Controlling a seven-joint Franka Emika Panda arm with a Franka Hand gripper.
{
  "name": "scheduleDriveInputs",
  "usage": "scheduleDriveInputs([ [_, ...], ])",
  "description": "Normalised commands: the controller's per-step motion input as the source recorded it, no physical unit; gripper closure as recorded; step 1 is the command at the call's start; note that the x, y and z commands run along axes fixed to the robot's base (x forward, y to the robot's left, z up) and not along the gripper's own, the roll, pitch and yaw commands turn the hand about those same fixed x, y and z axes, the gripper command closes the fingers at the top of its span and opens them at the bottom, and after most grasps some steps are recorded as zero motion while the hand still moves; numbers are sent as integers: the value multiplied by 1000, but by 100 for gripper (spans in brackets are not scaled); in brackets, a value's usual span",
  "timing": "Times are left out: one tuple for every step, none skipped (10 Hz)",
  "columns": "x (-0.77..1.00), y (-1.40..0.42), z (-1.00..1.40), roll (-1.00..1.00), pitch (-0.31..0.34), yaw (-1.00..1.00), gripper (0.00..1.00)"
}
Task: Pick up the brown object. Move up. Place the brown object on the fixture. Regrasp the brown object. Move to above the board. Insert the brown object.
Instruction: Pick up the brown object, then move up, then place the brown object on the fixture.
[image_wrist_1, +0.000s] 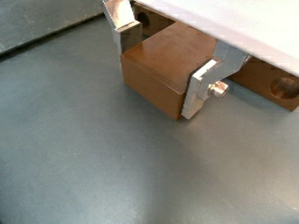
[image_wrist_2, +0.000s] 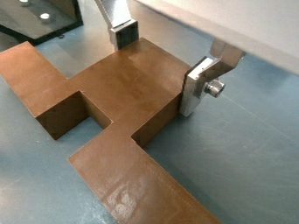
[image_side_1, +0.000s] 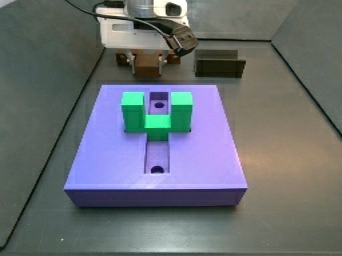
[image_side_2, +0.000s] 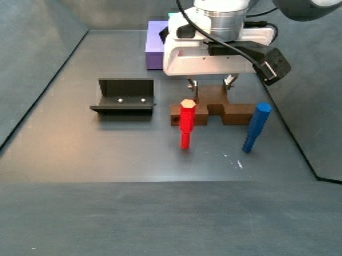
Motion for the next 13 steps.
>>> scheduleDriveInputs([
  [0, 0, 0, 0, 0, 0, 100],
  [0, 0, 0, 0, 0, 0, 100],
  [0, 0, 833, 0, 0, 0, 100],
  [-26, -1, 821, -1, 11, -5, 100],
  [-82, -2, 633, -3, 28, -13, 100],
  [-58, 1, 338, -1, -7, -7, 100],
  [94, 0, 0, -89, 0, -83, 100],
  [643, 74, 411, -740, 97, -246, 100],
  [926, 0, 531, -789, 111, -249, 100],
  [854, 0, 551, -909, 40, -317, 100],
  [843, 0, 549, -940, 26, -326, 100],
  [831, 0, 463, -997, 0, -311, 100],
  [823, 0, 280, -1000, 0, -289, 100],
])
